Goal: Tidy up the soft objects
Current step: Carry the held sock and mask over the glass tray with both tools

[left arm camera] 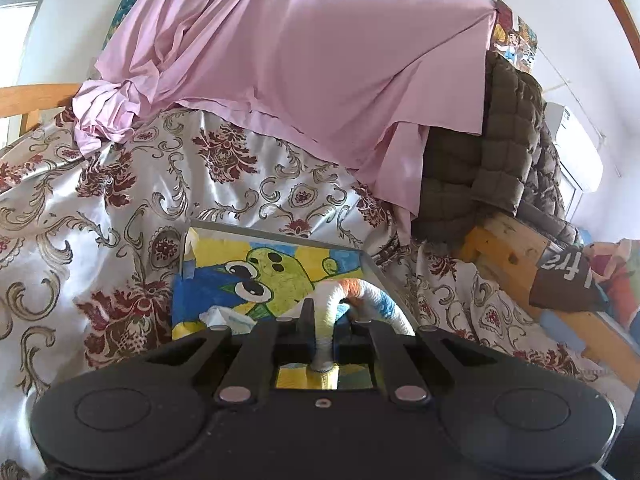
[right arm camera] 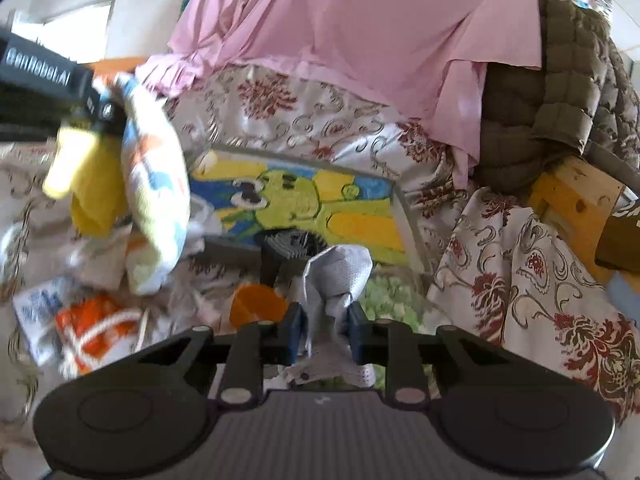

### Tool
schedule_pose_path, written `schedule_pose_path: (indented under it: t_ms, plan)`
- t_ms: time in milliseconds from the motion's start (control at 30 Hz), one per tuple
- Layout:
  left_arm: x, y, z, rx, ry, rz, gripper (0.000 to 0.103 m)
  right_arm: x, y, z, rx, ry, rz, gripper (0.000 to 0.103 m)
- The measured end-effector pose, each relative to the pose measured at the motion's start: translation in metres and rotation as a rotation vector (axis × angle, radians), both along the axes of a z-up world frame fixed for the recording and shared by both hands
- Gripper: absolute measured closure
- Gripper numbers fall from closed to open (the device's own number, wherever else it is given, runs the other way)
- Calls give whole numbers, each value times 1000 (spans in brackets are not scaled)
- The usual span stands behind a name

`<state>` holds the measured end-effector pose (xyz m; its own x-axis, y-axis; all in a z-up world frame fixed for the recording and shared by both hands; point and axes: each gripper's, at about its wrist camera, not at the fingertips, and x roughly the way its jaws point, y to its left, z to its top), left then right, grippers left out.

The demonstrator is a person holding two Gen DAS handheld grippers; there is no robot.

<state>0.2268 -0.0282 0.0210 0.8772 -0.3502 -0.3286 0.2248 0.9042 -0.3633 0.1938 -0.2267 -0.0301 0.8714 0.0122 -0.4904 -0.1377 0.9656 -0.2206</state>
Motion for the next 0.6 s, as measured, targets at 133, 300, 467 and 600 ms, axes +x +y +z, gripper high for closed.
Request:
schedule_pose_path:
  t_ms: [133, 300, 467, 600]
  plan:
    - [25, -2, 2, -3, 4, 4, 96, 20, -3, 9, 33, -53, -1, 77]
    - [63, -5, -3, 6, 18, 5, 96, 61, -11, 17, 131, -80, -9, 77]
    - [109, -10, -10, 12, 39, 20, 96, 105, -19, 20, 238, -82, -8, 77]
    - [150, -17, -21, 31, 92, 25, 96, 141, -24, 17, 299, -43, -12, 72]
